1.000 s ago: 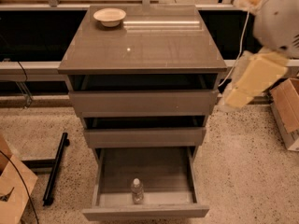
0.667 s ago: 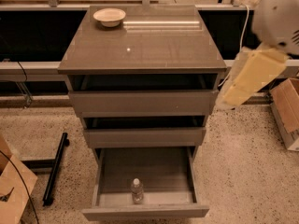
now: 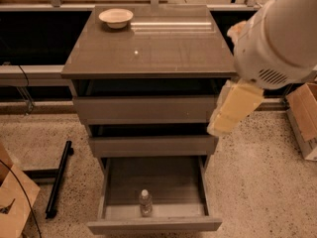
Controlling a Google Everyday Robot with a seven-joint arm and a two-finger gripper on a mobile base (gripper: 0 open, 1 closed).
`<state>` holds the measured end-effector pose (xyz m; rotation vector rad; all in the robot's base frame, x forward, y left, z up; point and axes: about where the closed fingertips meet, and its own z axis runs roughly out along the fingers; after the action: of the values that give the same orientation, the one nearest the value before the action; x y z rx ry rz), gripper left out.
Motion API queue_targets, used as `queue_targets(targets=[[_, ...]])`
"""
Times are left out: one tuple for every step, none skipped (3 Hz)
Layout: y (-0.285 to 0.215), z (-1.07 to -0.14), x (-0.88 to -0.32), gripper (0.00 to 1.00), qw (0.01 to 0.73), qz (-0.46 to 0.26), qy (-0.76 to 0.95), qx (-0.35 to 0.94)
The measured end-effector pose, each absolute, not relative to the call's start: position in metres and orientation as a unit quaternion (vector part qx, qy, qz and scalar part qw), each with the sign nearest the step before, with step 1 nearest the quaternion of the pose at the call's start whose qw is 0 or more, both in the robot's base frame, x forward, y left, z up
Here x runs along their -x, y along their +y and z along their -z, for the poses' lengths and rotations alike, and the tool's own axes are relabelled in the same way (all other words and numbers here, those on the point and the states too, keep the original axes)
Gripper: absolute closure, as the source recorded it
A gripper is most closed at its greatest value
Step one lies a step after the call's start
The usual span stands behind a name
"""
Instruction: Pick water bottle from bottom drawer and place on counter
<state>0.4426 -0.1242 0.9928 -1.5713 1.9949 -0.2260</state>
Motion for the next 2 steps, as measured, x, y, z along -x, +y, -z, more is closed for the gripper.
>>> queue_targets(targets=[[-0.12,-0.927,-0.462,0.0,0.272,0.059,0.761,0.587],[-0.12,-0.859,-0.485,0.0,0.257,0.03,0.77,0.583]])
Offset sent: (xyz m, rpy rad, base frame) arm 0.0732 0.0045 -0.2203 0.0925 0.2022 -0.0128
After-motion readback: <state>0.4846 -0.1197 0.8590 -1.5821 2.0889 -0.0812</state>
